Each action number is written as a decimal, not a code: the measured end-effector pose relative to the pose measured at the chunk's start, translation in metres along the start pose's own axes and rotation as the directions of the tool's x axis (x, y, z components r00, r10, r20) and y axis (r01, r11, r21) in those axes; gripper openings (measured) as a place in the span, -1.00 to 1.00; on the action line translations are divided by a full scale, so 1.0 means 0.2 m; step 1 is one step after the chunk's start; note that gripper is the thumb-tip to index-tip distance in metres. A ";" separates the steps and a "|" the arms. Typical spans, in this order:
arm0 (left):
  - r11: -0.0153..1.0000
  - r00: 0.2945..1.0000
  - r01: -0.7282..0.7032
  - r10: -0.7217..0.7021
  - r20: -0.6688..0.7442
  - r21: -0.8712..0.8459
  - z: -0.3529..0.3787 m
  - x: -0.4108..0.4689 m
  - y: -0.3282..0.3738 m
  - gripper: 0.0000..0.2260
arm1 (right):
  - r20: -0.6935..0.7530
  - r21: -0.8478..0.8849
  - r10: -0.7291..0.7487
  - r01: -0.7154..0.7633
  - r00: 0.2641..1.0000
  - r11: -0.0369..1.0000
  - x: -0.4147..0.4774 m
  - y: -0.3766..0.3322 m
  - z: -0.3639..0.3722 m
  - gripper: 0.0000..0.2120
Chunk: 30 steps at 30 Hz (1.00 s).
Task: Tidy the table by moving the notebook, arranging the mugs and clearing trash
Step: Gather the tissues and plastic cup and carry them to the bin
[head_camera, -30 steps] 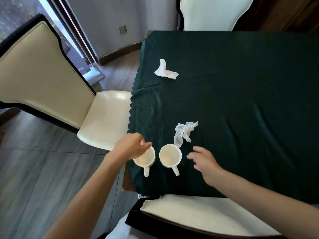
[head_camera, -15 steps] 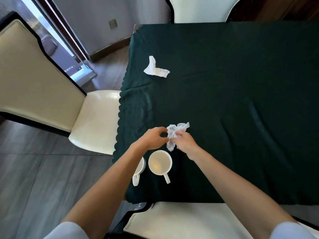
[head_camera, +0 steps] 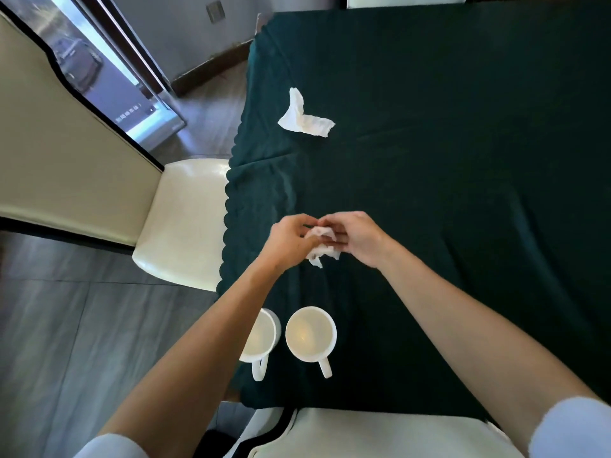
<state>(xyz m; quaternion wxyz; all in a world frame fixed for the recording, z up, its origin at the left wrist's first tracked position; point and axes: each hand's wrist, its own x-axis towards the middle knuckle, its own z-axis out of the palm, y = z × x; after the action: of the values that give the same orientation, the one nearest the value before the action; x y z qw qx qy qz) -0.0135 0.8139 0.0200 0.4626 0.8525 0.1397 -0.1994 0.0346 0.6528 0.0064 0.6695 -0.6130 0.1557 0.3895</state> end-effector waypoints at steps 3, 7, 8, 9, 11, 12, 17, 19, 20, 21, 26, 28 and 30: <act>0.968 0.992 0.107 -0.120 -0.044 -0.226 -0.05 0.03 -0.01 -0.84 | -0.089 -0.129 -0.070 0.058 0.994 0.990 0.16 -0.13 0.03 -0.84; 0.867 0.978 0.139 -0.197 -0.071 -0.479 -0.13 0.03 0.01 -0.87 | -0.162 -0.504 -0.291 0.174 0.943 0.846 0.44 -0.34 0.04 -0.79; 0.841 0.975 0.141 -0.209 -0.073 -0.523 -0.14 0.03 0.02 -0.88 | -0.142 -0.609 -0.341 0.190 0.929 0.770 0.50 -0.39 0.04 -0.76; 0.815 0.972 0.143 -0.222 -0.075 -0.561 -0.15 0.04 0.03 -0.89 | -0.108 -0.691 -0.367 0.195 0.924 0.695 0.55 -0.45 0.04 -0.75; 0.768 0.965 0.151 -0.252 -0.077 -0.622 -0.15 0.05 0.02 -0.86 | -0.036 -0.804 -0.386 0.203 0.922 0.559 0.66 -0.55 0.06 -0.78; 0.750 0.959 0.154 -0.270 -0.085 -0.643 -0.15 0.06 0.01 -0.83 | -0.003 -0.853 -0.399 0.206 0.917 0.479 0.73 -0.58 0.08 -0.81; 0.676 0.928 0.173 -0.355 -0.111 -0.717 -0.11 0.08 -0.06 -0.80 | 0.058 -0.987 -0.232 0.092 0.971 0.135 0.97 -0.63 0.15 -0.56; 0.629 0.921 0.169 -0.375 -0.105 -0.759 -0.10 0.08 -0.07 -0.81 | 0.100 -0.991 -0.278 0.120 0.955 0.056 1.00 -0.63 0.17 -0.52; 0.607 0.920 0.164 -0.378 -0.101 -0.777 -0.10 0.08 -0.08 -0.81 | 0.112 -0.992 -0.327 0.126 0.938 0.023 1.02 -0.62 0.18 -0.53; 0.585 0.920 0.165 -0.381 -0.090 -0.794 -0.10 0.08 -0.08 -0.80 | 0.109 -0.993 -0.381 0.121 0.918 0.005 1.01 -0.62 0.18 -0.54; 0.437 0.927 0.135 -0.372 -0.042 -0.889 -0.15 0.04 -0.10 -0.72 | 0.081 -0.982 -0.506 0.157 0.859 0.110 0.90 -0.61 0.17 -0.71; 0.486 0.931 0.115 -0.357 -0.077 -0.866 -0.17 0.02 -0.09 -0.63 | 0.125 -0.952 -0.538 0.252 0.834 0.171 0.79 -0.64 0.15 -0.76; 0.546 0.927 0.103 -0.357 -0.120 -0.831 -0.20 -0.01 -0.05 -0.62 | 0.169 -0.915 -0.578 0.345 0.798 0.209 0.63 -0.66 0.14 -0.67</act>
<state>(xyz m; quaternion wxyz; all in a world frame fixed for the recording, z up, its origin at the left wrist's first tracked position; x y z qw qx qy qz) -0.0117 0.8529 0.0331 0.7461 0.5376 0.3894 -0.0520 0.2036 0.7275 0.0172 0.2771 -0.9300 -0.2088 0.1210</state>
